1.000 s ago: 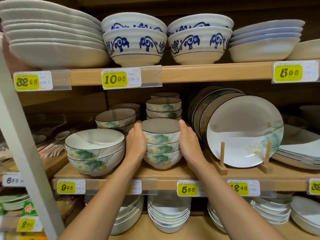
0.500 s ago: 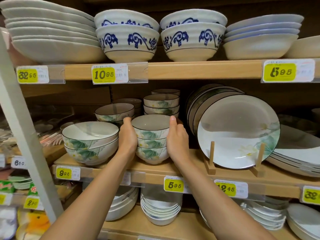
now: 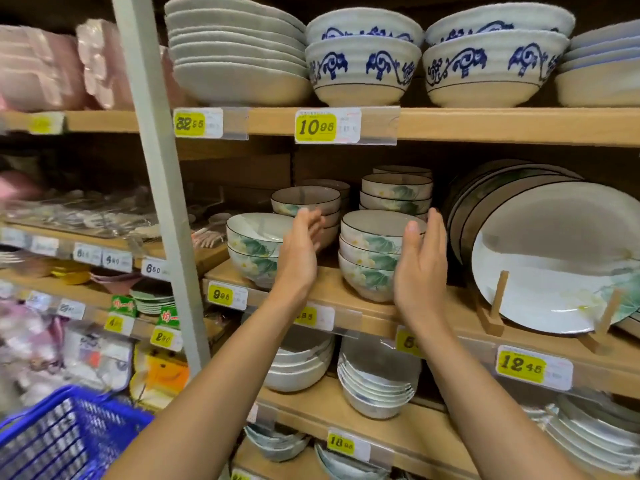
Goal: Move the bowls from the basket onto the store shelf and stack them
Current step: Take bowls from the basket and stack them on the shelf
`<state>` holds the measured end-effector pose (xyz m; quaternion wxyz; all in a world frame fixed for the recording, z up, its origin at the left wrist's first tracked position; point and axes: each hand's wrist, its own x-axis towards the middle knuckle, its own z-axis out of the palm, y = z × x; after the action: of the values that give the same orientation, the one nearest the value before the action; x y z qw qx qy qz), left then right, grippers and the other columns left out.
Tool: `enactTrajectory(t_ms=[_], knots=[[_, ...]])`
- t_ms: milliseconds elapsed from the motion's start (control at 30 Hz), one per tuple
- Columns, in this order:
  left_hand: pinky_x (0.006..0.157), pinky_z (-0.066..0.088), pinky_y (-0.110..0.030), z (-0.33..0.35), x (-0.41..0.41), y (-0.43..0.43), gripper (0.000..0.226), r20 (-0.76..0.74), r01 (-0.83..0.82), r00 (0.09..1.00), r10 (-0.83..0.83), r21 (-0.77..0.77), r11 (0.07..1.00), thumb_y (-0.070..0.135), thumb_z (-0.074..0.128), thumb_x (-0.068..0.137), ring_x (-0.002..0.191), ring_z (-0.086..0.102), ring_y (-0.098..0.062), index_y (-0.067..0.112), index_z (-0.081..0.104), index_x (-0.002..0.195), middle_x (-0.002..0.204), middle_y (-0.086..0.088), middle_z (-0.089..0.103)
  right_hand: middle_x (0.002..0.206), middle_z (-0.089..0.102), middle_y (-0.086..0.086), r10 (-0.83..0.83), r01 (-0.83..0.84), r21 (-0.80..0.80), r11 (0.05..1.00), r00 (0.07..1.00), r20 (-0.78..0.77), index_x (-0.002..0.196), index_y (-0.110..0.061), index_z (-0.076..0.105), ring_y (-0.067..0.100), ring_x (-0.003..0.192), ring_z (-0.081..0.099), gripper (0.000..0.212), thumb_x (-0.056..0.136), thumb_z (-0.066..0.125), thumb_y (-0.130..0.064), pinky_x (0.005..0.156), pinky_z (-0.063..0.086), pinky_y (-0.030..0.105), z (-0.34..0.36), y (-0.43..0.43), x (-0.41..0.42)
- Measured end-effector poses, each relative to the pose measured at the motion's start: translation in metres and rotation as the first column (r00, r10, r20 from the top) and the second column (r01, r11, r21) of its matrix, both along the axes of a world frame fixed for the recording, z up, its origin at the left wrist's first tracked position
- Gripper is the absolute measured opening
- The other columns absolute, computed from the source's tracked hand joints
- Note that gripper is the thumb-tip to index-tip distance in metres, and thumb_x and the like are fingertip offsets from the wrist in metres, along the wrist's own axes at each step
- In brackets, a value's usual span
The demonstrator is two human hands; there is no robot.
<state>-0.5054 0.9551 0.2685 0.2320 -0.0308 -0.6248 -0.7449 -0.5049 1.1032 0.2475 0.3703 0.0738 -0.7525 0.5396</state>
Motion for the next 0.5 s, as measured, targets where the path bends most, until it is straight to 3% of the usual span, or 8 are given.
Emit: enactTrajectory(t_ms=[67,133,233,367,500], knots=[[0.098,0.048,-0.028,-0.003,0.039,-0.029,0.052,-0.068,0.032,0.997,-0.03,0.027,0.999,0.039,0.021,0.105,0.113,0.064,-0.014,0.012,0.063,0.119,0.119,-0.006,0.069,0.159,0.02,-0.002,0.012,-0.013,0.001,1.0,0.99,-0.14,0.152,-0.015,0.023,0.001,0.144,0.014,0.063,0.098,0.026,-0.049,0.11,0.008,0.007,0.0,-0.03,0.026],[0.094,0.052,-0.03,-0.007,0.076,-0.067,0.056,-0.106,0.031,0.994,-0.026,0.041,0.999,0.037,0.019,0.105,0.106,0.068,-0.018,0.009,0.066,0.112,0.111,-0.01,0.072,0.155,0.028,-0.002,0.065,-0.07,-0.011,0.997,0.97,-0.236,0.147,-0.01,0.034,-0.002,0.141,0.02,0.057,0.1,0.03,-0.042,0.108,0.012,0.002,-0.006,-0.065,0.051],[0.089,0.054,-0.031,-0.023,0.122,-0.136,0.061,-0.129,-0.005,0.992,0.013,0.058,0.998,0.036,0.015,0.104,0.099,0.069,-0.026,0.0,0.064,0.107,0.105,-0.018,0.072,0.141,0.048,-0.001,0.205,-0.223,-0.032,0.974,0.937,-0.284,0.133,-0.005,0.054,0.003,0.132,0.04,0.048,0.099,0.035,-0.033,0.107,0.028,0.01,-0.025,-0.122,0.081],[0.071,0.055,-0.024,-0.063,0.169,-0.234,0.061,0.002,-0.127,0.992,0.128,0.123,0.984,0.036,0.015,0.103,0.074,0.07,-0.021,-0.001,0.062,0.093,0.08,-0.011,0.075,0.103,0.068,-0.01,0.42,-0.431,-0.076,0.899,0.898,-0.133,0.102,-0.013,0.07,-0.001,0.101,0.061,0.034,0.093,0.041,-0.028,0.089,0.043,0.014,-0.064,-0.202,0.104],[0.059,0.049,-0.021,-0.111,0.197,-0.314,0.058,0.204,-0.284,0.947,0.25,0.158,0.946,0.035,0.016,0.104,0.057,0.065,-0.013,0.001,0.06,0.085,0.065,-0.004,0.071,0.092,0.074,-0.003,0.542,-0.54,-0.065,0.839,0.823,0.17,0.087,-0.02,0.074,-0.002,0.087,0.064,0.025,0.094,0.049,-0.021,0.08,0.046,0.012,-0.12,-0.274,0.115]])
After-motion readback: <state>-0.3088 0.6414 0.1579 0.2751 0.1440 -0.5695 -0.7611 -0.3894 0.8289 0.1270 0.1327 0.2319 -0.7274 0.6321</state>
